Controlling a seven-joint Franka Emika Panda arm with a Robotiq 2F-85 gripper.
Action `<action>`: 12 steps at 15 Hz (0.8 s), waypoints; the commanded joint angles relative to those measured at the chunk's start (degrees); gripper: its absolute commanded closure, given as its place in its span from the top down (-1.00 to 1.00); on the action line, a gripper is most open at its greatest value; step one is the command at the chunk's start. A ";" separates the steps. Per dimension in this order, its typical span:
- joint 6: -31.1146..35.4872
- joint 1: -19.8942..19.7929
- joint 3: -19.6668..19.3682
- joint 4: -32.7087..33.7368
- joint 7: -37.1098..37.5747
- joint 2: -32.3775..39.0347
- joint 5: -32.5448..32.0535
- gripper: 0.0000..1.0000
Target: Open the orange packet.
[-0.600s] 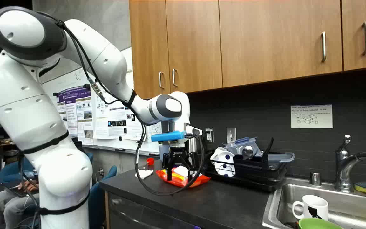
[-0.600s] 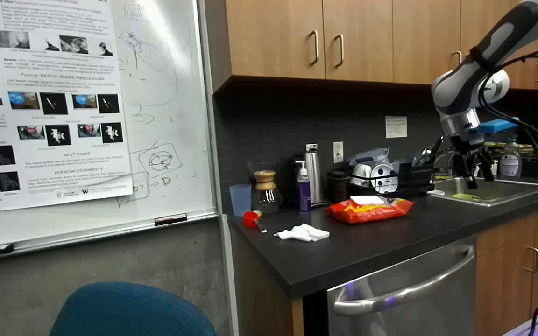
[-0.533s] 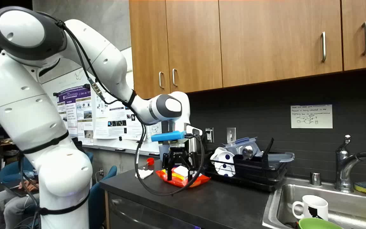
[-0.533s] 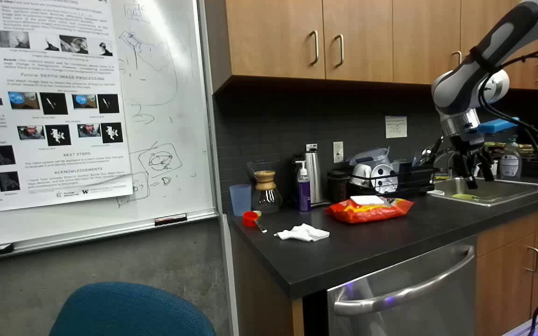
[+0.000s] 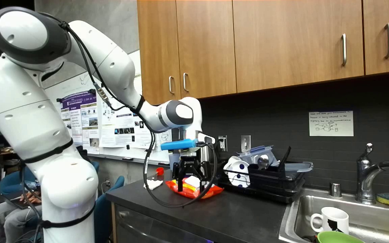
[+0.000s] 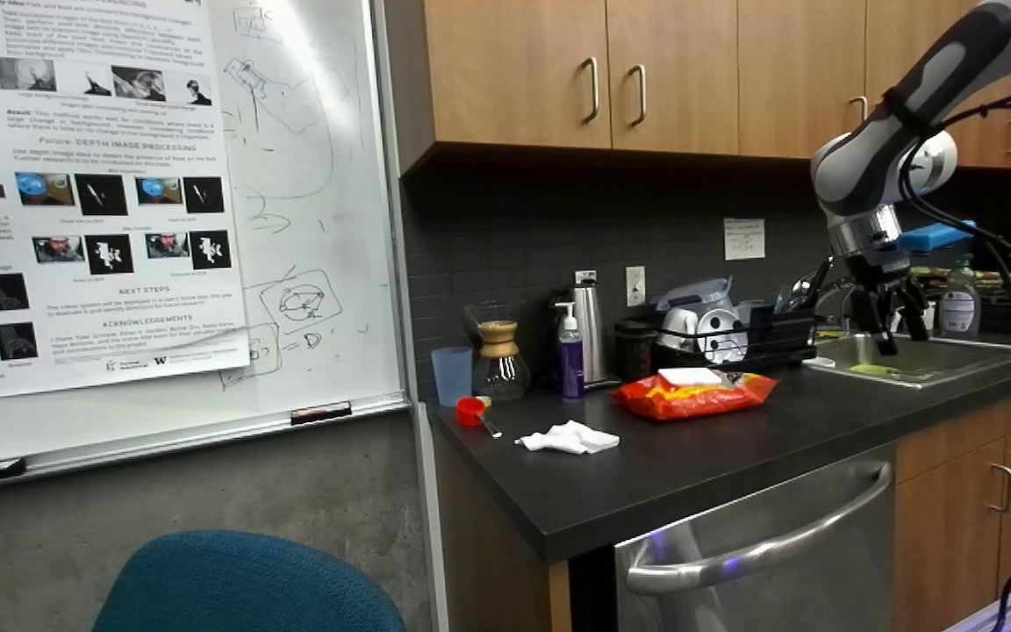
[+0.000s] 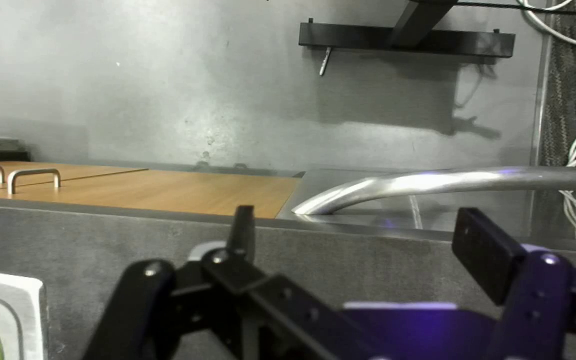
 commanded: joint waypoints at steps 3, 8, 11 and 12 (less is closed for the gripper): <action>-0.18 0.19 -0.14 0.09 0.05 -0.04 -0.02 1.00; 0.17 0.54 -0.08 0.20 -0.09 0.36 0.46 1.00; 1.24 2.80 0.18 -0.75 -2.65 -1.40 2.91 1.00; 1.51 3.63 0.23 -0.99 -3.70 -2.06 4.04 1.00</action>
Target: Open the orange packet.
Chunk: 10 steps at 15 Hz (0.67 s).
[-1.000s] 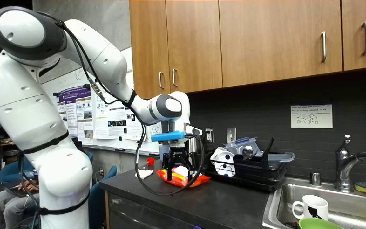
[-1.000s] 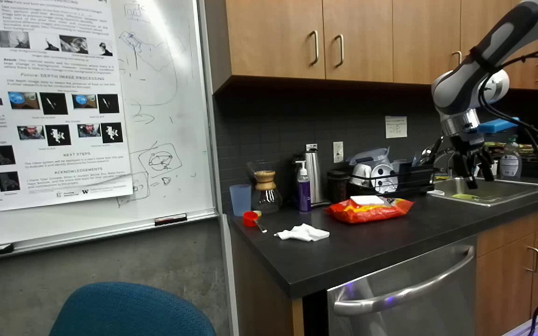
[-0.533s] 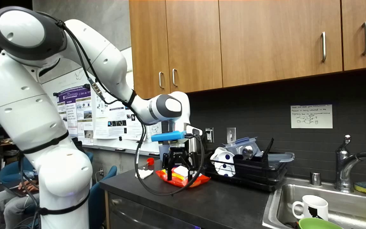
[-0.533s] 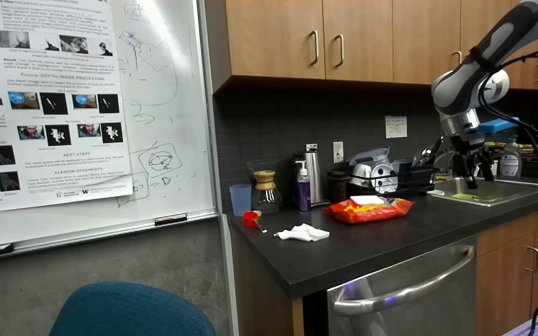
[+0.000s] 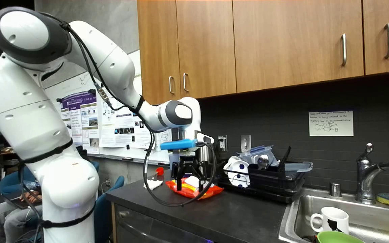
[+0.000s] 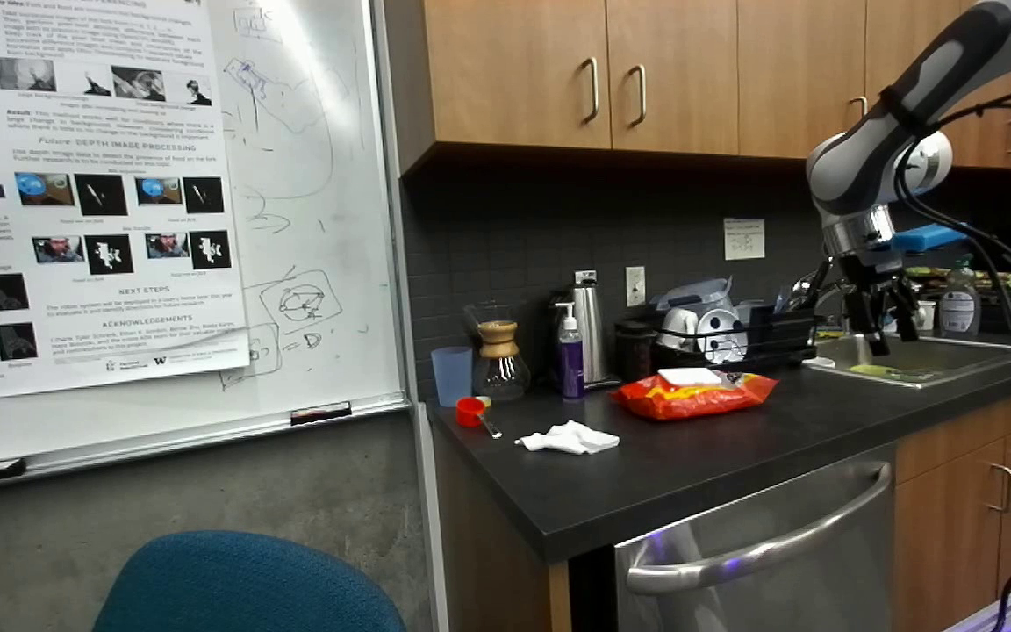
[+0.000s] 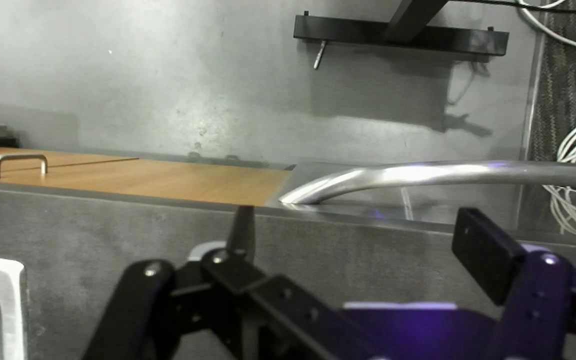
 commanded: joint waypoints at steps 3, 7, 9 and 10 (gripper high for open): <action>1.26 5.03 0.64 -1.45 -5.28 -4.06 6.89 1.00; 6.17 7.49 1.50 -3.66 -3.91 -6.82 11.82 1.00; 11.24 8.30 1.82 -5.94 -2.56 -8.55 14.95 1.00; 13.93 8.55 2.11 -7.13 -1.67 -9.16 16.39 1.00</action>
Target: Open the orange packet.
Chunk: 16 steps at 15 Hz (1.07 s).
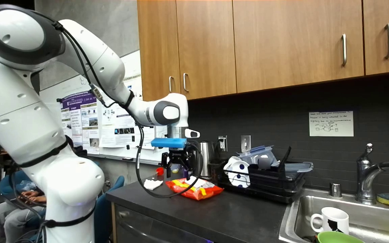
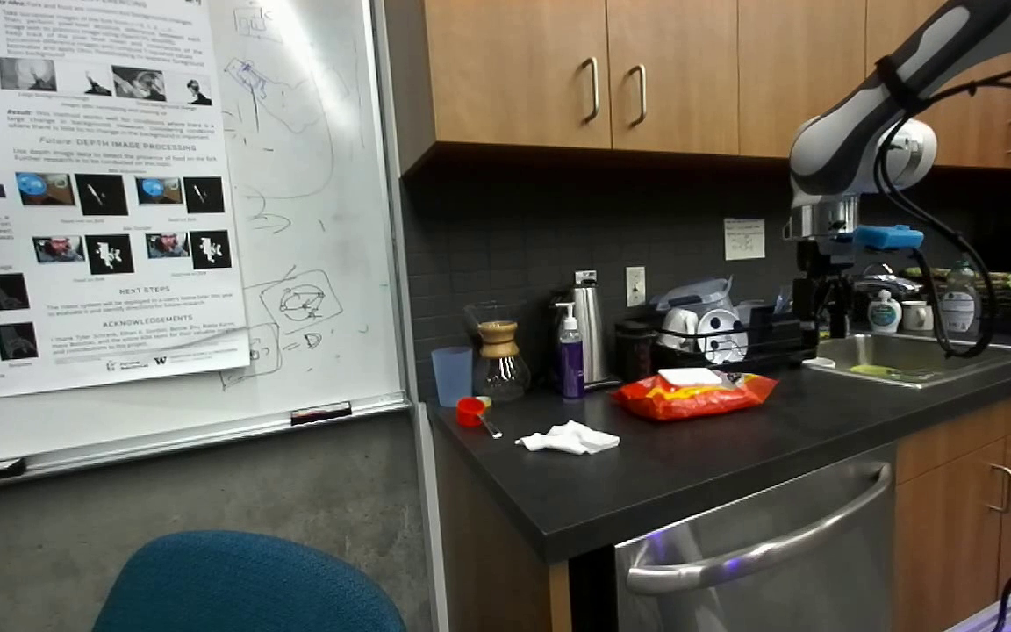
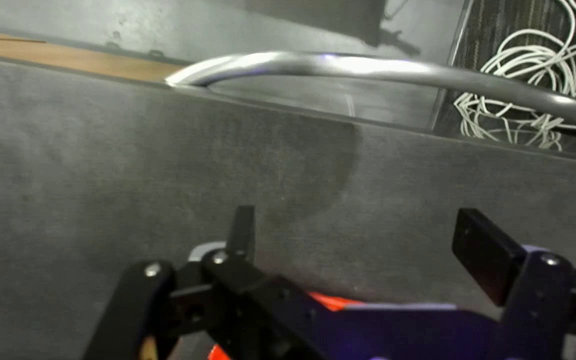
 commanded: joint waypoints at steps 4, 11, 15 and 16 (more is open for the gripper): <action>6.60 0.48 0.88 -3.57 1.36 -2.52 2.77 1.00; 11.30 1.07 1.74 -5.09 0.58 -3.10 1.36 1.00; 20.65 2.03 3.51 -7.06 -2.53 -2.22 -3.22 1.00; 22.50 2.15 4.08 -7.61 -3.11 -1.94 -4.87 1.00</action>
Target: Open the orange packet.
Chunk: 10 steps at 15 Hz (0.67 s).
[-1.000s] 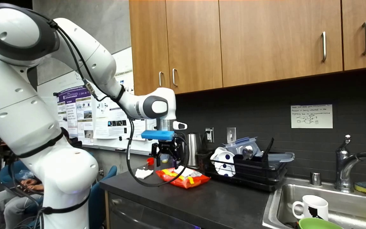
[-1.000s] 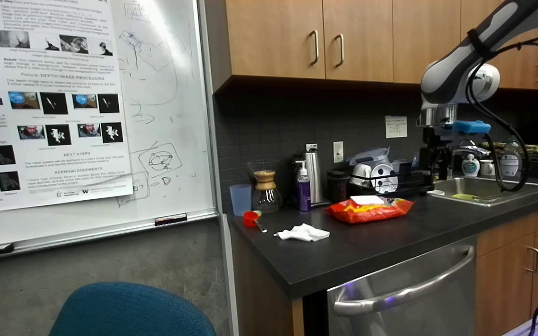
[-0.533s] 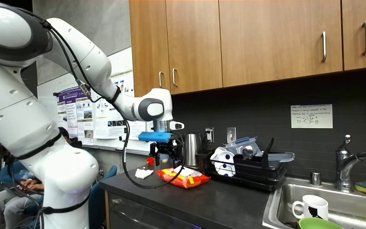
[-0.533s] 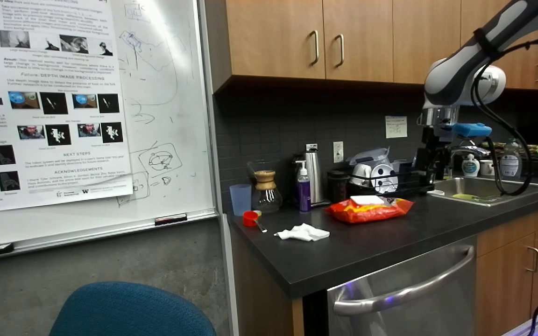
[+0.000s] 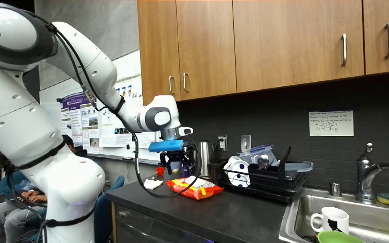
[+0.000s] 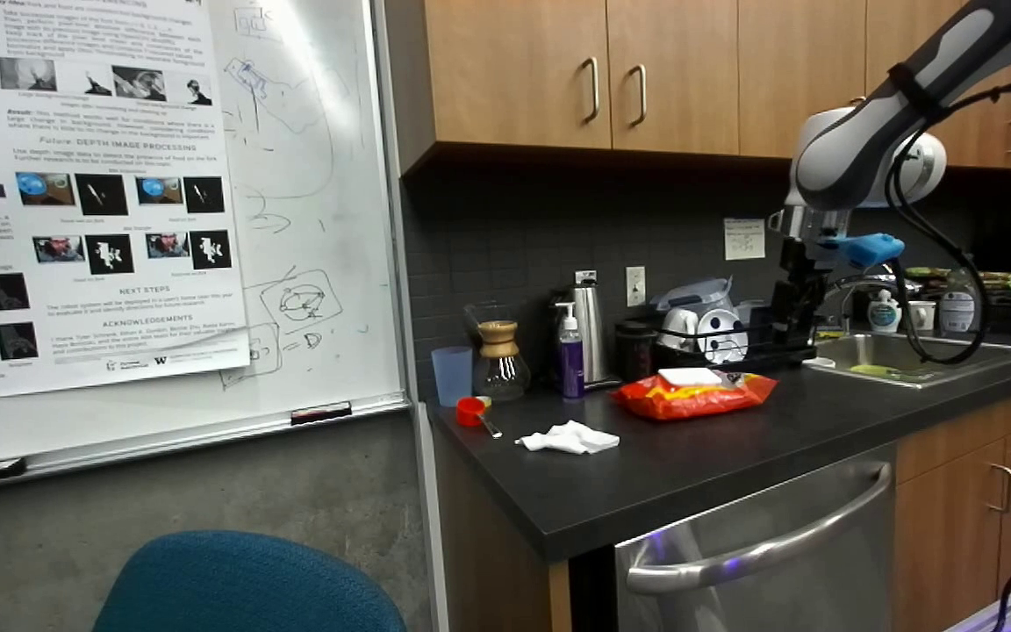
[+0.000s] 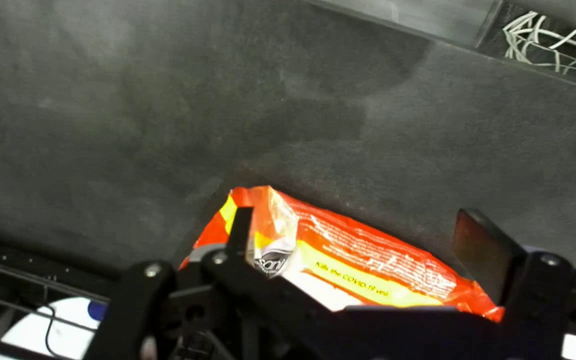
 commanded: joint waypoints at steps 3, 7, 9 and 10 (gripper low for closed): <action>11.63 -0.36 4.20 -0.93 -1.78 3.95 -10.43 1.00; 19.99 -2.85 7.90 -1.01 0.13 7.36 -20.08 1.00; 23.31 -5.11 9.98 -1.04 1.99 9.08 -24.87 1.00; 25.00 -7.01 11.54 -1.05 3.70 9.95 -27.93 1.00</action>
